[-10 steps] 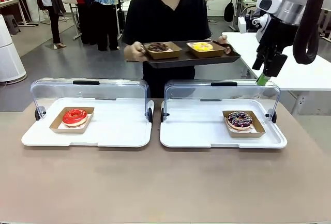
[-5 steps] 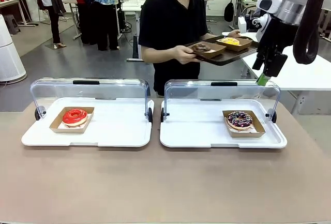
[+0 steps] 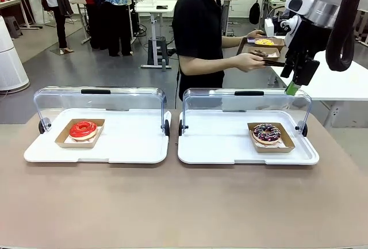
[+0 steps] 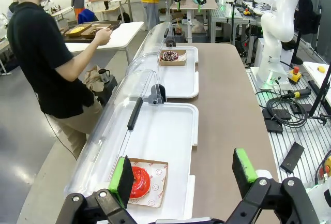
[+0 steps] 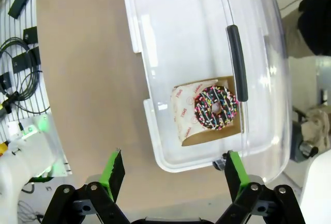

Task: Provide the desired donut to the person.
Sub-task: Place the picked Paper togo box onto the Handle tray extended by the person.

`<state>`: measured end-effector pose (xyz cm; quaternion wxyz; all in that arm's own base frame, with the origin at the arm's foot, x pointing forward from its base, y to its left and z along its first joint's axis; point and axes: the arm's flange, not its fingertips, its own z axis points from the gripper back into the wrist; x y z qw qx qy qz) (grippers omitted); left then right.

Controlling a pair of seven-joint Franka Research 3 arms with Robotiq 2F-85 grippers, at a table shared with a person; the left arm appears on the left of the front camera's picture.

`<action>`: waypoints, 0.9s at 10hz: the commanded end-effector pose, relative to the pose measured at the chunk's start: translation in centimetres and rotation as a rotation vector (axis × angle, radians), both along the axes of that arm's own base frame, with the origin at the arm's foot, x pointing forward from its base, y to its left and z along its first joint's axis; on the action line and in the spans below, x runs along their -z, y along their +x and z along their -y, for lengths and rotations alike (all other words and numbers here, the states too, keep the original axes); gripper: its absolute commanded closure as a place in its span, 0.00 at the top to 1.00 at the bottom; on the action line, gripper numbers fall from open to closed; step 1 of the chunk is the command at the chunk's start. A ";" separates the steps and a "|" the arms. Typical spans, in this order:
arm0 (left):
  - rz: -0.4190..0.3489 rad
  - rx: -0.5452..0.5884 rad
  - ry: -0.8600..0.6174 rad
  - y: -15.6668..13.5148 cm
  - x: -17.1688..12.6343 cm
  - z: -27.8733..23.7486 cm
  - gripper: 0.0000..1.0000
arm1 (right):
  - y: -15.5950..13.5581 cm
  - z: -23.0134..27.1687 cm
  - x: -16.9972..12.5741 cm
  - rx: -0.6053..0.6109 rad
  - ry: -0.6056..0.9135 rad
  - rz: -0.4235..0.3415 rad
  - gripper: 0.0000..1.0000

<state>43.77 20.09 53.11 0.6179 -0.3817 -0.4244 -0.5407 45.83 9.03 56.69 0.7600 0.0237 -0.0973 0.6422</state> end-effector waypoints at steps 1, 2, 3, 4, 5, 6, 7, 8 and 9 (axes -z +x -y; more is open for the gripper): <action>0.002 -0.007 0.004 0.0 -0.2 0.0 1.00 | 0.6 3.0 -0.8 -0.013 0.155 -0.044 1.00; 0.002 -0.007 0.004 0.0 -0.2 0.0 1.00 | 0.7 6.4 -1.2 -0.040 0.286 -0.064 1.00; 0.002 -0.007 0.004 0.0 -0.2 0.0 1.00 | 0.7 10.0 -1.4 -0.057 0.408 -0.063 1.00; 0.002 -0.007 0.004 0.0 -0.2 0.0 1.00 | 0.4 14.2 -0.9 -0.085 0.535 -0.088 1.00; 0.002 -0.007 0.004 0.0 -0.2 0.0 1.00 | 0.2 17.9 0.0 -0.121 0.598 -0.081 1.00; 0.002 -0.007 0.004 0.0 -0.2 0.0 1.00 | -0.2 21.3 1.0 -0.118 0.677 -0.076 1.00; 0.002 -0.007 0.004 0.0 -0.2 0.0 1.00 | -0.9 24.5 1.8 -0.108 0.768 -0.044 1.00; 0.002 -0.007 0.004 0.0 -0.2 0.0 1.00 | -1.8 27.4 2.4 -0.110 0.841 0.001 1.00; 0.002 -0.007 0.004 0.0 -0.2 0.0 1.00 | -2.7 30.2 3.2 -0.087 0.902 0.026 1.00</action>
